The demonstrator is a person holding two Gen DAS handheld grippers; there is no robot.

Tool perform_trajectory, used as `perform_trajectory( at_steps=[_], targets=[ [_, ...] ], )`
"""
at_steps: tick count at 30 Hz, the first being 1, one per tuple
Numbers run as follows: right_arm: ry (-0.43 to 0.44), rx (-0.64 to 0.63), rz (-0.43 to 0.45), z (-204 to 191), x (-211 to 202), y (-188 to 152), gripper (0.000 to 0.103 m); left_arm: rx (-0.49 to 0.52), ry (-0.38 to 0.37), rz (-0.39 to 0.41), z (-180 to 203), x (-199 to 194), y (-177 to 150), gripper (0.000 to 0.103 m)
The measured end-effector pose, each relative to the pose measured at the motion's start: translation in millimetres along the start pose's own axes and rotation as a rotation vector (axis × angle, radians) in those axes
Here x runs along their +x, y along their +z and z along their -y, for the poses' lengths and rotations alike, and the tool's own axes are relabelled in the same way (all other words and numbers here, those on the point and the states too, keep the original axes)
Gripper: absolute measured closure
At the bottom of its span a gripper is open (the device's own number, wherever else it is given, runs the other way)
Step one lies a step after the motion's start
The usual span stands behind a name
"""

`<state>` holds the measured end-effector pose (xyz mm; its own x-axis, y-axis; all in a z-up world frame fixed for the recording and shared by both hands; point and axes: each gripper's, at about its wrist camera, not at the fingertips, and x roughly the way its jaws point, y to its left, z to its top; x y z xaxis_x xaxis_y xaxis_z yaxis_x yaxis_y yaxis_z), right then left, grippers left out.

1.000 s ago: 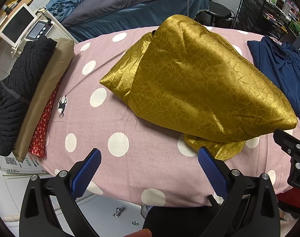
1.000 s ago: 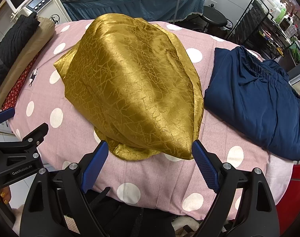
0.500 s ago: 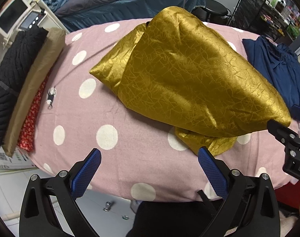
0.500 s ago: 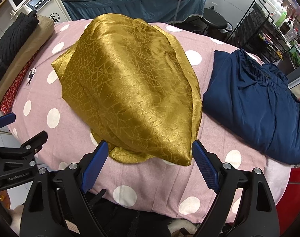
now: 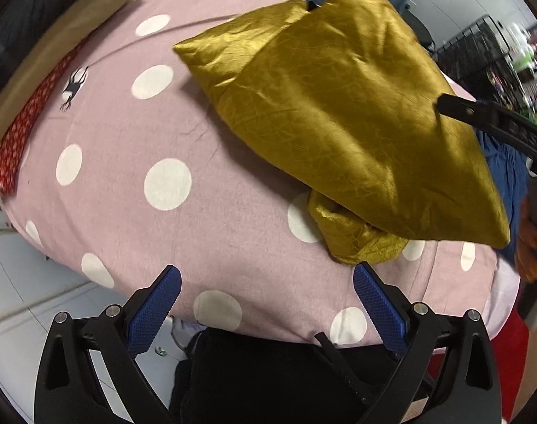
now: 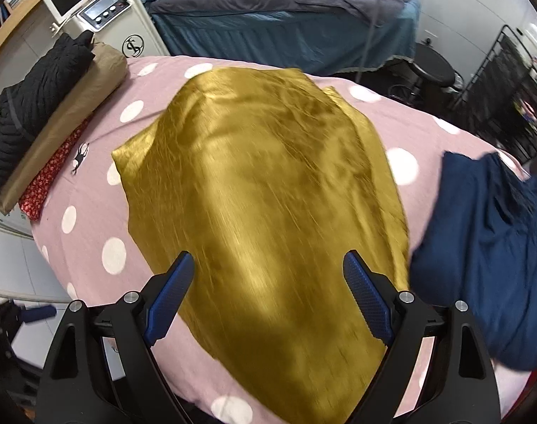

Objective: Fold large clothes
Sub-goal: 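Grasp the gold jacket with the right gripper while the left gripper grasps another fold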

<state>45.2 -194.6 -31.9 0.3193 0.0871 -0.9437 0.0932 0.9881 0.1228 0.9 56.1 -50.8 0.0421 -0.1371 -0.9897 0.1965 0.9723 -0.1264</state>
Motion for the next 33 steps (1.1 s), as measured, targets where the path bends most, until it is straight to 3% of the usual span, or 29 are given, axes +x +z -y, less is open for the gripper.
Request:
perform_trajectory(
  at_steps=[4, 5, 6, 8, 9, 15, 17, 20, 21, 24, 26, 29, 31, 33],
  targets=[
    [0.005, -0.060, -0.040, -20.9, 35.7, 20.0, 0.020, -0.043, -0.002, 0.090, -16.1, -10.5, 2.8, 0.009],
    [-0.011, -0.080, -0.043, -25.8, 38.8, 20.1, 0.035, -0.029, 0.024, 0.112, -17.1, -14.0, 5.0, 0.009],
    [-0.032, -0.108, -0.046, -31.2, 40.7, 18.7, 0.058, -0.008, 0.057, 0.134, -16.7, -17.0, 7.8, 0.009],
    [-0.034, -0.175, -0.032, -41.9, 37.1, 8.5, 0.084, 0.024, 0.100, 0.167, -14.7, -22.1, 14.1, 0.009],
    [-0.010, -0.196, -0.018, -44.4, 32.5, 0.2, 0.090, 0.037, 0.116, 0.181, -14.2, -23.7, 17.8, 0.009],
    [0.163, -0.250, -0.075, -38.6, 8.9, -83.3, 0.097, 0.072, 0.121, 0.204, -11.6, -22.0, 56.0, 0.008],
    [0.164, -0.254, -0.114, -30.2, 10.1, -116.4, 0.097, 0.090, 0.124, 0.207, -4.8, -18.2, 69.7, 0.008],
    [0.176, -0.142, -0.241, 2.4, 24.3, -175.7, 0.097, 0.119, 0.139, 0.209, 5.8, -9.4, 86.6, 0.008],
    [0.164, -0.127, -0.268, 8.0, 27.2, -188.5, 0.102, 0.125, 0.133, 0.206, 10.4, -5.3, 90.2, 0.008],
    [0.074, -0.128, -0.352, 18.0, 34.1, -228.8, 0.102, 0.143, 0.104, 0.185, 29.6, 7.7, 105.4, 0.008],
    [0.056, -0.090, -0.332, 23.3, 27.1, -237.5, 0.102, 0.194, 0.111, 0.197, 53.5, 16.8, 120.7, 0.008],
    [0.014, 0.005, -0.227, 36.8, 6.6, -223.9, 0.101, 0.224, 0.207, 0.258, 79.2, 30.4, 150.5, 0.008],
    [0.022, 0.124, -0.153, 51.3, -5.0, -203.6, 0.085, 0.236, 0.288, 0.269, 89.5, 48.7, 177.7, 0.008],
    [-0.001, 0.193, -0.096, 58.6, -16.7, -190.7, 0.033, 0.255, 0.363, 0.264, 95.4, 66.1, 195.8, 0.012]
  ],
)
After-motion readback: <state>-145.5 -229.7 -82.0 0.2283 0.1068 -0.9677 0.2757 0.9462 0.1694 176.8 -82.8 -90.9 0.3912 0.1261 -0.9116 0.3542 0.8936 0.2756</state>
